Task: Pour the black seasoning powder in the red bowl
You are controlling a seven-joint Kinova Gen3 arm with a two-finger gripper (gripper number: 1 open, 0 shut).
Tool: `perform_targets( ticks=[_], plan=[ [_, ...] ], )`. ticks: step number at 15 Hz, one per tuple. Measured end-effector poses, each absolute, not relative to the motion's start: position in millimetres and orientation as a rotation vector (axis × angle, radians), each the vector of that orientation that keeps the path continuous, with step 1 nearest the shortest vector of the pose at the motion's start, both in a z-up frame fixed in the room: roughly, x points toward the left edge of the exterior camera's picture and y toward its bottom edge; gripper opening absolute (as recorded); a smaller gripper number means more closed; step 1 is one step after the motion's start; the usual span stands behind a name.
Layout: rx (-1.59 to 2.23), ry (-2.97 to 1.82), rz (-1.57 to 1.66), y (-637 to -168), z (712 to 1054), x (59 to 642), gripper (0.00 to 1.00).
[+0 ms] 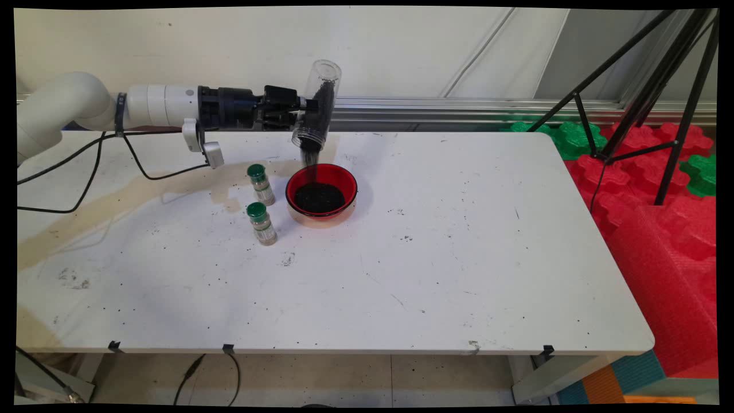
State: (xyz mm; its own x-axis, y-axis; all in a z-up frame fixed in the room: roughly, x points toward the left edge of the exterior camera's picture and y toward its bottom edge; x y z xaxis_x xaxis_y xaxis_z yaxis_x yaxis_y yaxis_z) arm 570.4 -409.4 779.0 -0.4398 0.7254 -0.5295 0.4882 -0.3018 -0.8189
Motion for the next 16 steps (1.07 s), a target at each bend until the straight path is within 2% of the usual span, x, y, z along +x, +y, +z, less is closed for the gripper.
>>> perform_targets(
  ticks=[16],
  plan=[
    [-1.228, -1.913, 1.597, -409.7, 775.3, 571.9, 0.00]
  ],
)
